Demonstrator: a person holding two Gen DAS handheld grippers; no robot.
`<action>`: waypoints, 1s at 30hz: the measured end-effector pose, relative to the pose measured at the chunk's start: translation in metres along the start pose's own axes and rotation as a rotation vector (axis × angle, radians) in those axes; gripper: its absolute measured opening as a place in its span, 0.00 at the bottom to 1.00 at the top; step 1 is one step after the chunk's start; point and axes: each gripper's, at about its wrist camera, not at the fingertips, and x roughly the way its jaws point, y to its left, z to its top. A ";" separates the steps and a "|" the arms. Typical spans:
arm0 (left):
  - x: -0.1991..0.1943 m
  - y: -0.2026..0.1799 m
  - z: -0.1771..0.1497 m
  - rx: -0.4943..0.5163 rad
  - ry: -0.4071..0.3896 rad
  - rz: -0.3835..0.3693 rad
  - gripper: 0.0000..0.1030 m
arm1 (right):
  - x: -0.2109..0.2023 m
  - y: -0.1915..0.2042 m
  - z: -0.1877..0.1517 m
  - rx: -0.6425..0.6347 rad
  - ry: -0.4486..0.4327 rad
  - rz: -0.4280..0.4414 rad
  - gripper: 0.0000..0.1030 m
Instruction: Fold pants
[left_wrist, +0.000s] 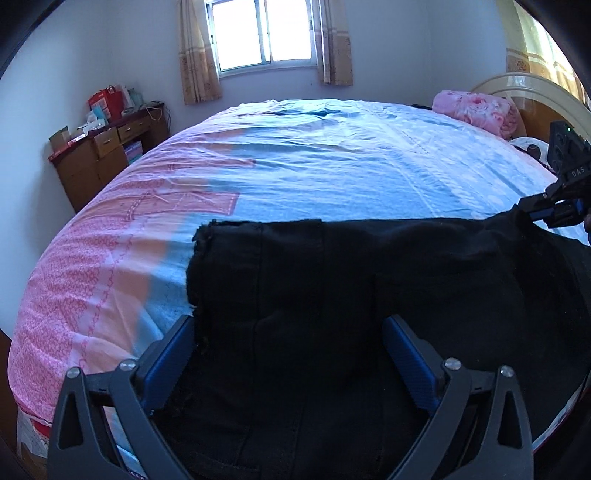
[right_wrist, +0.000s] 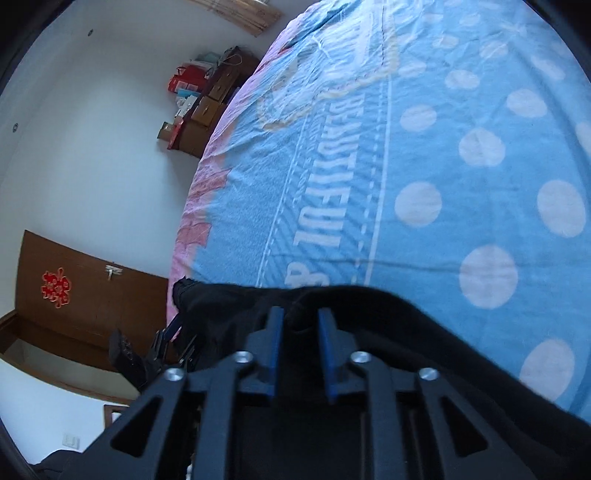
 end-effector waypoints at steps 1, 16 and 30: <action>0.001 0.000 0.000 -0.002 0.002 -0.001 1.00 | 0.001 0.003 0.001 -0.019 0.004 -0.016 0.16; 0.005 0.005 -0.002 -0.032 0.013 -0.030 1.00 | 0.015 0.014 0.001 -0.098 0.031 -0.095 0.06; -0.011 0.004 0.003 -0.008 -0.009 -0.004 1.00 | 0.003 0.001 0.013 -0.080 -0.036 -0.161 0.38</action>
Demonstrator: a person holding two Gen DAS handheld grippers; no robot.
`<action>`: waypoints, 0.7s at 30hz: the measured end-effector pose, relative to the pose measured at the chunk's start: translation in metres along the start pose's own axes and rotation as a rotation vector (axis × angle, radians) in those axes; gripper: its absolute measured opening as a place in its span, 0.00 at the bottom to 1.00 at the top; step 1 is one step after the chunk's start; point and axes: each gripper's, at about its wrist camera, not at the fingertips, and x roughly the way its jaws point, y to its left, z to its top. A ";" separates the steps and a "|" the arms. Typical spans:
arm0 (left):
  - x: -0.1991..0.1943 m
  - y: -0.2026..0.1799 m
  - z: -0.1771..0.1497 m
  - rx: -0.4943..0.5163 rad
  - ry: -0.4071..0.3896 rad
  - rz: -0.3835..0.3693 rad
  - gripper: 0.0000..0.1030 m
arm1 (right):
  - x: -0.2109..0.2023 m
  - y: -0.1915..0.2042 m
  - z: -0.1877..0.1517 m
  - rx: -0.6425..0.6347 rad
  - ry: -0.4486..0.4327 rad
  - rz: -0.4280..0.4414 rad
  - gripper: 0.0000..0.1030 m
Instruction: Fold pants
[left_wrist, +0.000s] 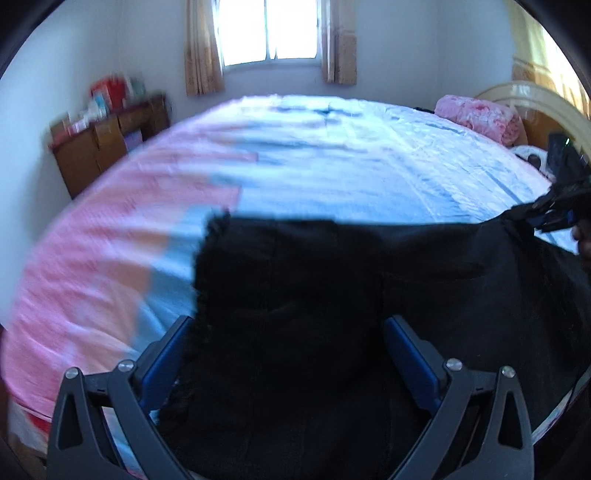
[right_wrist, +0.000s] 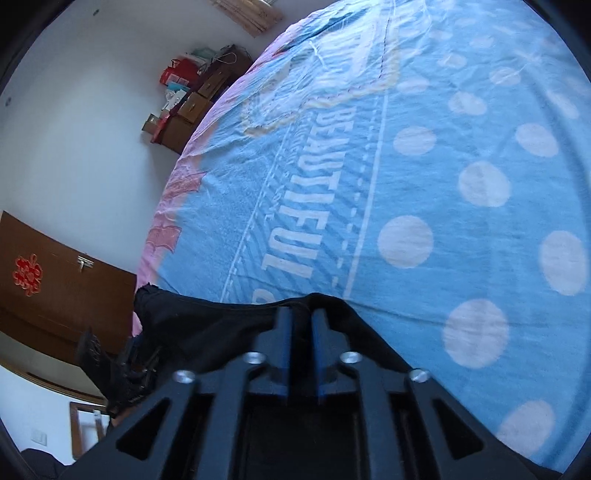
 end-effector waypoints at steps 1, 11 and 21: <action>-0.009 -0.002 0.003 0.029 -0.029 0.019 1.00 | -0.014 0.004 -0.005 -0.020 -0.027 -0.030 0.48; -0.040 -0.039 -0.003 0.122 -0.070 -0.094 1.00 | -0.083 0.063 -0.135 -0.340 -0.033 -0.090 0.48; -0.024 -0.091 -0.052 0.237 0.050 -0.134 1.00 | -0.024 0.056 -0.207 -0.373 0.140 -0.156 0.45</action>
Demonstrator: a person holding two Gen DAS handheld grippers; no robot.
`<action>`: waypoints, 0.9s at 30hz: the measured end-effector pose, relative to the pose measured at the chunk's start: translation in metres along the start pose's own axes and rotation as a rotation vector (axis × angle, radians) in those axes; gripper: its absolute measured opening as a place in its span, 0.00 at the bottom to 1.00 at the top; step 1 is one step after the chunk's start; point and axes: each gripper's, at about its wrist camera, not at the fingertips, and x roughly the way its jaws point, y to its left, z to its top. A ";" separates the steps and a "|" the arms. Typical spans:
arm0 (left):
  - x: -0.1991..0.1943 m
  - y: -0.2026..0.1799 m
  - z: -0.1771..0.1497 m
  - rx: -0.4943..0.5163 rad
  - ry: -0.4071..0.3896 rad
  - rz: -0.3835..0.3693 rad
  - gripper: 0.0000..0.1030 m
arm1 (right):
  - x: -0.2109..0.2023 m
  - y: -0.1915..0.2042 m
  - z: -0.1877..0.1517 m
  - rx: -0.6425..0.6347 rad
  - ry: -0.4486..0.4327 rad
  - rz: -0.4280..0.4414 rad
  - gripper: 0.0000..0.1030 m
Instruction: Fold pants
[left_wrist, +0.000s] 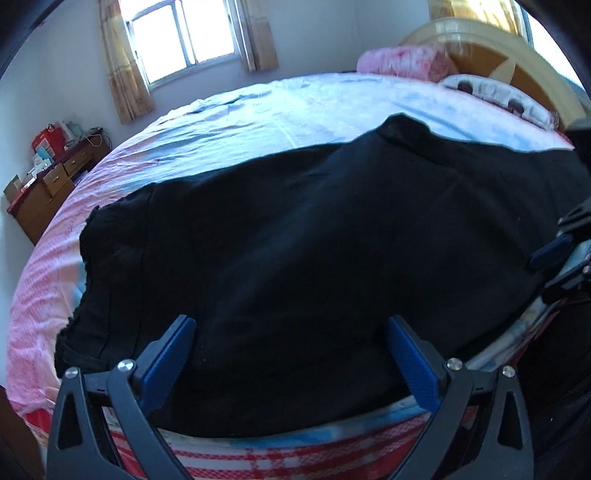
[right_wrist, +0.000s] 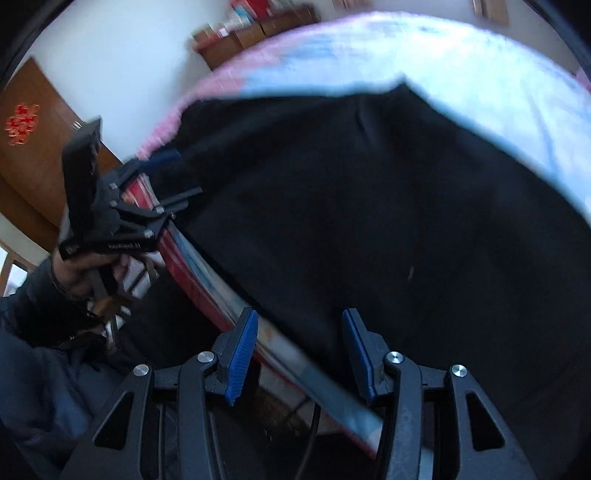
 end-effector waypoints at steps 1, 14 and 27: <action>-0.001 0.002 -0.001 -0.008 0.000 -0.009 1.00 | 0.000 -0.001 -0.002 0.010 -0.001 0.010 0.45; -0.004 0.074 0.052 -0.144 -0.052 0.071 1.00 | -0.016 0.025 0.042 -0.046 -0.129 0.150 0.45; 0.004 0.061 0.052 -0.223 -0.054 0.059 1.00 | -0.043 -0.033 0.019 0.116 -0.222 0.060 0.45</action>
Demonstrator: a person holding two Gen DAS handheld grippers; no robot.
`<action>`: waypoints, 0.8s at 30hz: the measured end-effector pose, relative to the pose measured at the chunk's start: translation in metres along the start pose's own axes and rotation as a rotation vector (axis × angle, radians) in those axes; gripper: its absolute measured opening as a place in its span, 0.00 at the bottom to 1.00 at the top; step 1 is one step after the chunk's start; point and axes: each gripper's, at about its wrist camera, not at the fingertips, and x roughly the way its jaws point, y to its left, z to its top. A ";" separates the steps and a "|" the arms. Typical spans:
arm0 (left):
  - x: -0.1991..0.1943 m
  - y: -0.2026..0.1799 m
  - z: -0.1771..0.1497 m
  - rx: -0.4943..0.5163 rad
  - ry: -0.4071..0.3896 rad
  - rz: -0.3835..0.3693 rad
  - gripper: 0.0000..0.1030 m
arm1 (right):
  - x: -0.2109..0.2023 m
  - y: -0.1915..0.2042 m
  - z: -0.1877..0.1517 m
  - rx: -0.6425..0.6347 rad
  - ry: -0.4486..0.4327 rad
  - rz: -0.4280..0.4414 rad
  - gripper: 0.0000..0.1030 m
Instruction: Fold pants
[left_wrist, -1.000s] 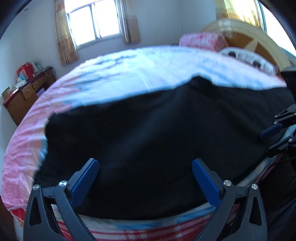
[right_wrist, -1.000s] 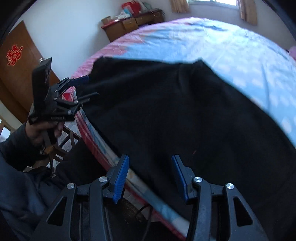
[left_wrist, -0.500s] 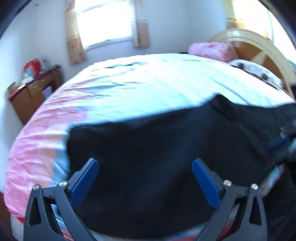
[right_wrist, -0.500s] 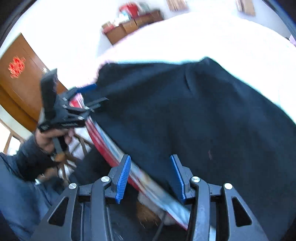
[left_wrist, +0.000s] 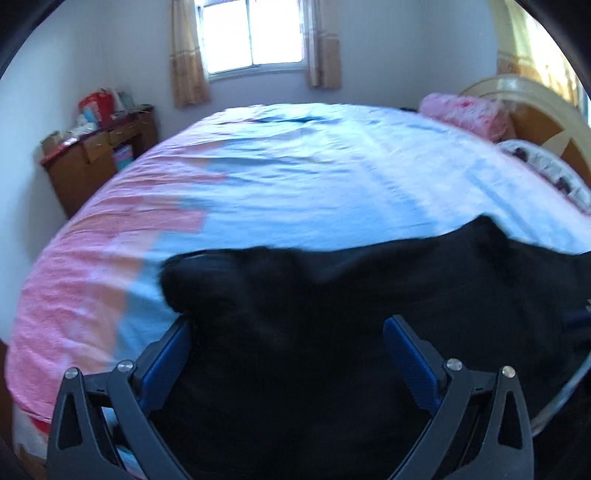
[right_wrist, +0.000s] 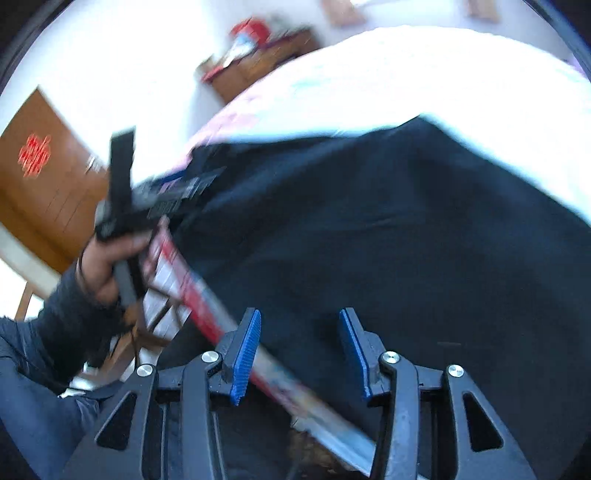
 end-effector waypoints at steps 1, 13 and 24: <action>0.003 -0.009 0.003 -0.001 0.009 -0.030 1.00 | -0.010 -0.010 0.004 0.032 -0.030 -0.030 0.45; 0.010 -0.039 -0.004 0.144 0.027 0.085 1.00 | -0.059 -0.115 -0.019 0.277 -0.130 -0.223 0.49; -0.023 0.054 -0.024 0.034 0.039 0.296 1.00 | -0.061 -0.097 -0.025 0.231 -0.135 -0.281 0.50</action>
